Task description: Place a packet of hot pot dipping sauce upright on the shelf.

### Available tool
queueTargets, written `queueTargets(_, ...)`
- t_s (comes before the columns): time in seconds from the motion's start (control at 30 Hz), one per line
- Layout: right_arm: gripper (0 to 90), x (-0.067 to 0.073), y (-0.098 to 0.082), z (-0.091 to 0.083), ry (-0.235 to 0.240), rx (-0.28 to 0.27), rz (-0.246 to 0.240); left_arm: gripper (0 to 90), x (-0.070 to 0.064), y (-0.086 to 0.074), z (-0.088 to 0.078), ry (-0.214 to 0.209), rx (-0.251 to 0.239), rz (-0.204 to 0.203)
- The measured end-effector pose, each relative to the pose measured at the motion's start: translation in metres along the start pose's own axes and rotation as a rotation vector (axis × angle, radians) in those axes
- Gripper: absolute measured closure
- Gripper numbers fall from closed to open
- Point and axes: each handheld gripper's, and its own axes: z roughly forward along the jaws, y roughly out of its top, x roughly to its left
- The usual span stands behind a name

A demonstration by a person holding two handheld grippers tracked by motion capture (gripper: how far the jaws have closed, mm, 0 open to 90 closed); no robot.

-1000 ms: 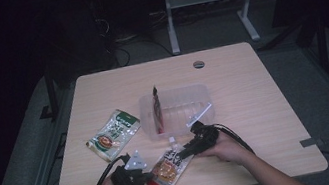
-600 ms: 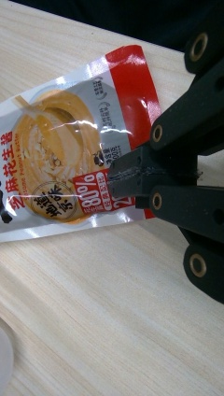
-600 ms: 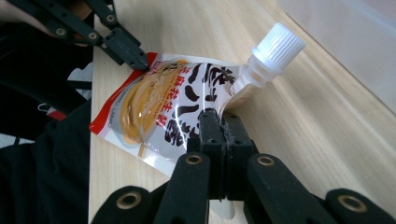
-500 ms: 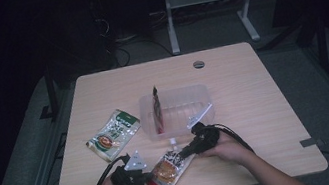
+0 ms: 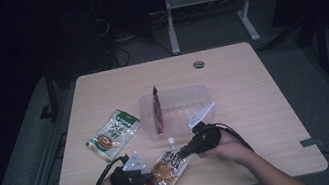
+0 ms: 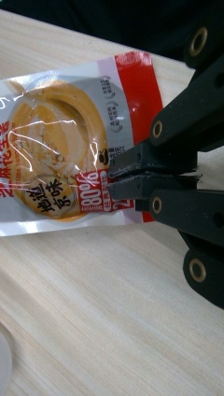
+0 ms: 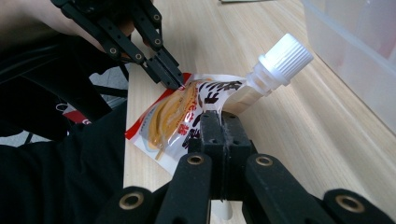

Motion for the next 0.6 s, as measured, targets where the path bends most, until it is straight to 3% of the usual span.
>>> queueTargets(0.4,90.0,0.009,0.007,-0.011,0.034,-0.067,-0.03,86.2,-0.002,0.002,-0.003,-0.005,-0.027,0.012)
queueTargets(0.6,90.0,0.015,0.01,-0.014,0.055,-0.088,-0.036,81.6,0.001,0.001,-0.008,0.007,-0.059,-0.003)
